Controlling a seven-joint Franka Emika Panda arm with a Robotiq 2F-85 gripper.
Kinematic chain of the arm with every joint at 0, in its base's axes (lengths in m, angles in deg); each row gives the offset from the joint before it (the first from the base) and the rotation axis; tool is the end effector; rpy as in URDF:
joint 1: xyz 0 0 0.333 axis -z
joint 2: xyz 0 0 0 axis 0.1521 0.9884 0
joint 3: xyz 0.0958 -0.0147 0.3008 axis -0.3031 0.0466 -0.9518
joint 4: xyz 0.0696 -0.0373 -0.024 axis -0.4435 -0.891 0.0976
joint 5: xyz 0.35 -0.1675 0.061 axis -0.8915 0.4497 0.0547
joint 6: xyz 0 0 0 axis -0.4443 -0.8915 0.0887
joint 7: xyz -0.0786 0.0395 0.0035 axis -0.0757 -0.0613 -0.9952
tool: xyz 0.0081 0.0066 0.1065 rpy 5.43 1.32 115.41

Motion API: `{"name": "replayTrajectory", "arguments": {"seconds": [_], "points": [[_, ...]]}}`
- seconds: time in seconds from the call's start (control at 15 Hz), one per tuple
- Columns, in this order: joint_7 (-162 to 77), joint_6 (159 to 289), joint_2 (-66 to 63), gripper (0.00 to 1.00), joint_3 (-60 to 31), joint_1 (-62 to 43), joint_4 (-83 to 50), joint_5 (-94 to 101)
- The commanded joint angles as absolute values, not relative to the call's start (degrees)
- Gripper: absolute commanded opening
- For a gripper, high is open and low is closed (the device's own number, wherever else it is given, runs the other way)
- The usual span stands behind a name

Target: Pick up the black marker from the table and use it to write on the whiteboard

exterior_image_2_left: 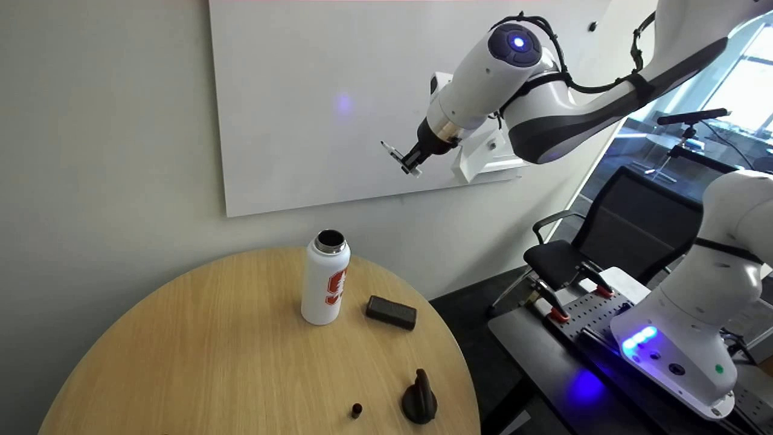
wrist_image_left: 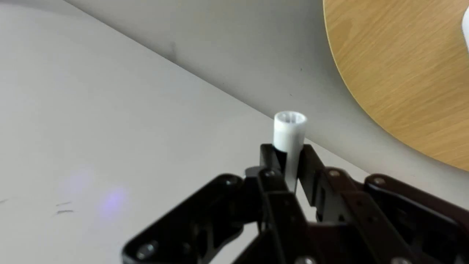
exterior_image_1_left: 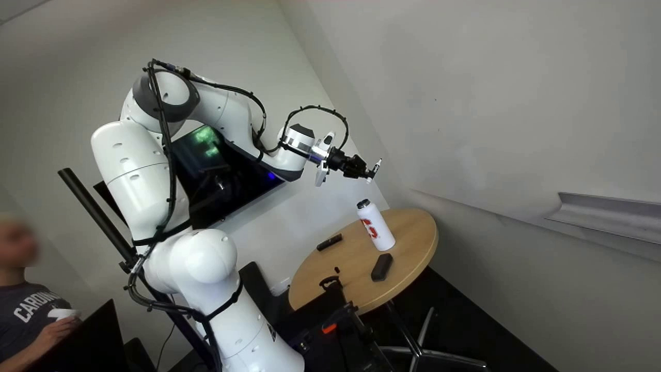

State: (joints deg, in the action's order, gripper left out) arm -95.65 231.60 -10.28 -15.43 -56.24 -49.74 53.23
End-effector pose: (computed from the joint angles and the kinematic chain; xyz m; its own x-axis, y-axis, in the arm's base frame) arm 0.3985 0.3954 0.3378 0.7452 0.4916 0.4507 0.3412 -0.8617 0.3757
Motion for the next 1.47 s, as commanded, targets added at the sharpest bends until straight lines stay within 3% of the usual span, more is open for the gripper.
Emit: {"name": "replayTrajectory", "arguments": {"seconds": [0.0, 0.27, 0.33, 0.73, 1.2, 1.27, 1.33, 1.4], "points": [[-95.97, 231.03, -10.46, 0.20, -21.67, -50.58, -49.60, 54.10], [-95.97, 231.03, -10.49, 0.20, -21.96, -50.46, -49.61, 54.18], [-95.97, 231.03, -10.49, 0.05, -21.96, -50.40, -49.61, 54.19], [-94.41, 229.98, -9.55, 0.05, -28.56, -42.32, -44.92, 51.40], [-95.78, 218.57, -1.70, 0.05, -32.66, -39.05, -29.74, 48.09], [-95.66, 222.13, -4.94, 0.05, -32.84, -38.45, -34.88, 49.43], [-95.65, 221.57, -4.08, 0.20, -32.90, -38.50, -33.60, 49.30], [-95.64, 221.58, -3.82, 0.20, -32.97, -38.51, -33.59, 49.30]]}}
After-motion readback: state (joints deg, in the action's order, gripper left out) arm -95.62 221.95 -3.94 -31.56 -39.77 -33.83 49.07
